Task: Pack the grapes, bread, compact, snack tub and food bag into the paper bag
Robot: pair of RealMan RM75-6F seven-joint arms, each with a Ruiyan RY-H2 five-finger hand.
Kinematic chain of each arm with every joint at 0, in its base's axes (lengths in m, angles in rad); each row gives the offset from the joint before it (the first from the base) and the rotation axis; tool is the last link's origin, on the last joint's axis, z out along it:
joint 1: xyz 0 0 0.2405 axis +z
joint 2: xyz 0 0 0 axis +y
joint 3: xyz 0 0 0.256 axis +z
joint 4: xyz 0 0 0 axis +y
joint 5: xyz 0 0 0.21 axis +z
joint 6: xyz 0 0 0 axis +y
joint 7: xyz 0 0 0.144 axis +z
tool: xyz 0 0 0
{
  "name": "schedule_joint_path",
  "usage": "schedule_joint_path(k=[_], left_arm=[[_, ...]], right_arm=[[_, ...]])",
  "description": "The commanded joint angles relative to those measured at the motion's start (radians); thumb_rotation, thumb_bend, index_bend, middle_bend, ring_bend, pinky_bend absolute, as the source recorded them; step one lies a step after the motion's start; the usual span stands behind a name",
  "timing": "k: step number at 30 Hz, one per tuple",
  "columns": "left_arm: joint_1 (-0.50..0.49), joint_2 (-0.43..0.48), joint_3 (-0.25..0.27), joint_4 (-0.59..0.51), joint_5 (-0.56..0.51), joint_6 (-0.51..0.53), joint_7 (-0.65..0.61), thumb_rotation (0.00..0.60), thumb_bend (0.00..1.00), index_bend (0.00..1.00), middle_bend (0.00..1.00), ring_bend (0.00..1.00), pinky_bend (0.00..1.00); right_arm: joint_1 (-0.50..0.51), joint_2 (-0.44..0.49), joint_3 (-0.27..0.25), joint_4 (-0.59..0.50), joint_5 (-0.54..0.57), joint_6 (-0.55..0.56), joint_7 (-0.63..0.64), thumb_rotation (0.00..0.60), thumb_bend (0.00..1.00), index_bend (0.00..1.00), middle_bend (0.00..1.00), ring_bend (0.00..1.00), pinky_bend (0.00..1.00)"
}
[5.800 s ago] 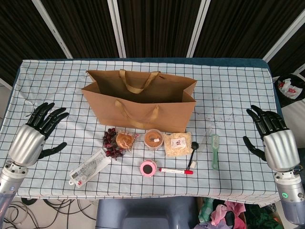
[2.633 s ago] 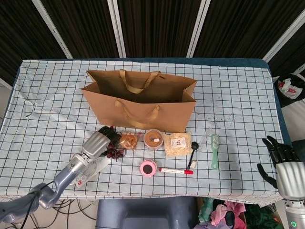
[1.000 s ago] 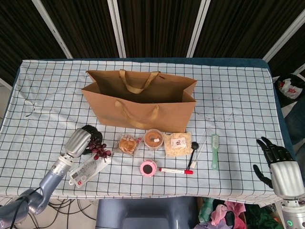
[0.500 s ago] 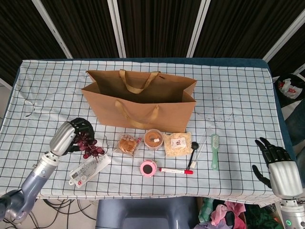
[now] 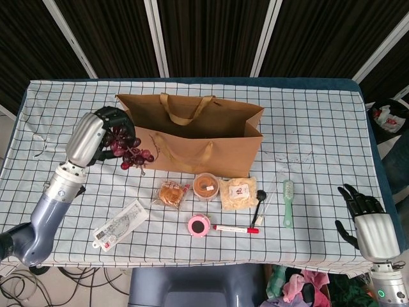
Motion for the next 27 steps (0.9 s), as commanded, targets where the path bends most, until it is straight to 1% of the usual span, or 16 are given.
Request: schedule_joint_path(k=[1, 4, 7, 8, 10, 14, 16, 17, 21, 22, 25, 27], left_arm=[[-0.075, 0.018, -0.089, -0.033, -0.135, -0.086, 0.058, 0.600, 0.42, 0.61, 0.63, 0.40, 0.38], [-0.121, 0.019, -0.131, -0.028, -0.237, -0.146, 0.098, 0.600, 0.42, 0.60, 0.62, 0.40, 0.38], [-0.186, 0.002, -0.155, 0.018, -0.347, -0.193, 0.208, 0.600, 0.42, 0.60, 0.62, 0.39, 0.38], [-0.212, -0.015, -0.158, 0.044, -0.391, -0.204, 0.256, 0.600, 0.42, 0.60, 0.62, 0.39, 0.38], [-0.244, -0.038, -0.154, 0.082, -0.444, -0.218, 0.321, 0.600, 0.42, 0.59, 0.61, 0.39, 0.38], [-0.312, -0.088, -0.130, 0.155, -0.561, -0.261, 0.457, 0.600, 0.40, 0.58, 0.59, 0.38, 0.37], [-0.337, -0.111, -0.114, 0.179, -0.604, -0.282, 0.503, 0.600, 0.35, 0.53, 0.56, 0.35, 0.36], [-0.345, -0.118, -0.107, 0.188, -0.617, -0.288, 0.520, 0.600, 0.34, 0.52, 0.55, 0.34, 0.36], [-0.368, -0.122, -0.082, 0.190, -0.663, -0.324, 0.576, 0.600, 0.14, 0.29, 0.33, 0.17, 0.25], [-0.370, -0.116, -0.080, 0.183, -0.670, -0.331, 0.581, 0.600, 0.10, 0.27, 0.30, 0.15, 0.23], [-0.372, -0.079, -0.076, 0.133, -0.678, -0.355, 0.595, 0.600, 0.04, 0.25, 0.28, 0.12, 0.19], [-0.369, -0.063, -0.072, 0.113, -0.671, -0.354, 0.600, 0.600, 0.01, 0.24, 0.26, 0.10, 0.17]], right_arm=[[0.003, -0.005, -0.001, 0.008, 0.006, -0.009, 0.000, 0.600, 0.25, 0.13, 0.13, 0.24, 0.28], [0.005, -0.010, -0.001, 0.018, 0.013, -0.018, 0.000, 0.600, 0.25, 0.13, 0.13, 0.24, 0.28], [0.008, -0.014, 0.000, 0.028, 0.022, -0.026, 0.003, 0.600, 0.25, 0.13, 0.13, 0.24, 0.28], [0.009, -0.015, 0.001, 0.031, 0.025, -0.029, 0.004, 0.600, 0.25, 0.13, 0.13, 0.24, 0.28], [0.009, -0.015, 0.001, 0.035, 0.029, -0.030, 0.006, 0.600, 0.25, 0.13, 0.13, 0.24, 0.28], [0.008, -0.013, 0.006, 0.046, 0.042, -0.032, 0.012, 0.600, 0.25, 0.13, 0.13, 0.24, 0.28], [0.007, -0.011, 0.009, 0.048, 0.044, -0.027, 0.018, 0.600, 0.25, 0.13, 0.13, 0.24, 0.28], [0.007, -0.011, 0.010, 0.049, 0.044, -0.023, 0.020, 0.600, 0.25, 0.13, 0.13, 0.24, 0.28], [0.003, -0.011, 0.014, 0.050, 0.045, -0.009, 0.027, 0.600, 0.25, 0.13, 0.13, 0.24, 0.28], [0.003, -0.011, 0.014, 0.051, 0.044, -0.008, 0.028, 0.600, 0.26, 0.13, 0.13, 0.24, 0.28], [0.002, -0.009, 0.013, 0.048, 0.036, -0.001, 0.030, 0.600, 0.26, 0.13, 0.13, 0.24, 0.28], [0.001, -0.008, 0.012, 0.046, 0.033, 0.003, 0.032, 0.600, 0.26, 0.13, 0.13, 0.24, 0.28]])
